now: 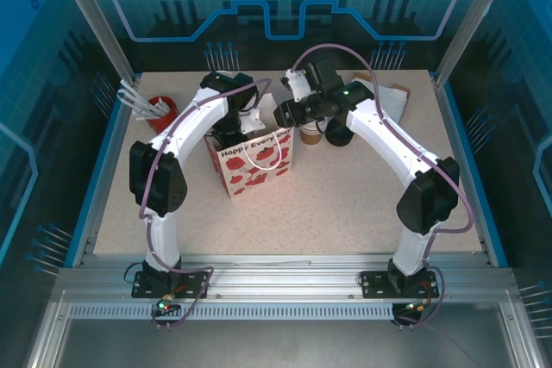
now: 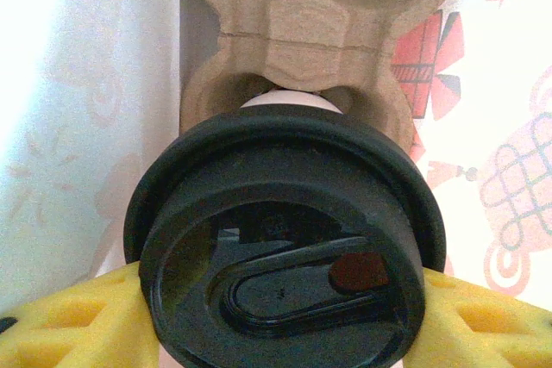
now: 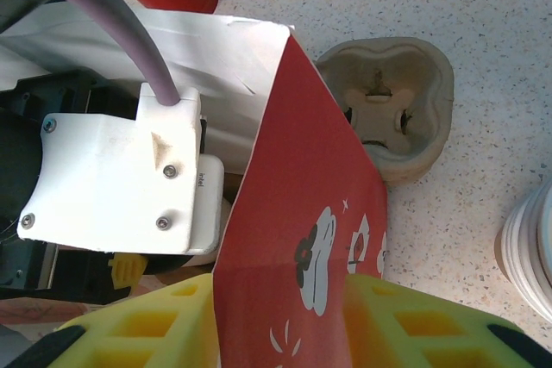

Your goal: Pack the takeout coffee

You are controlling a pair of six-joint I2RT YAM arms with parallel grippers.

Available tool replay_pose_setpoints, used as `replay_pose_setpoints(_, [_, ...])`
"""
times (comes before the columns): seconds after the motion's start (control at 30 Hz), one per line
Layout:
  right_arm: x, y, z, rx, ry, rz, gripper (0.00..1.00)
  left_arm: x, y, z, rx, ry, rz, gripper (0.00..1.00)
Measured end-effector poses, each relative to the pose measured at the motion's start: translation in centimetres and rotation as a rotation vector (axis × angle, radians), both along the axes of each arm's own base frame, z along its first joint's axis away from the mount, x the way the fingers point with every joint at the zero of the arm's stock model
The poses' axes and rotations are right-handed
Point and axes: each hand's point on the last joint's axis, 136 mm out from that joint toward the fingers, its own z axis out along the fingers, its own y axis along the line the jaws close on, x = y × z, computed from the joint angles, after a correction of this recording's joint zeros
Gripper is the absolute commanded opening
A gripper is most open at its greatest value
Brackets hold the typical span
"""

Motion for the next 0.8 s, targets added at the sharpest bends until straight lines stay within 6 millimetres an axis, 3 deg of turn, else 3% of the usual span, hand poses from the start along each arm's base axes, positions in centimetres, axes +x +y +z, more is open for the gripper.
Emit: replay_pose_setpoints(0.8, [0.0,0.0,0.0,0.0,0.0,0.0,0.42,0.3,0.3,-1.2,0.002,0.034,0.012,0.5])
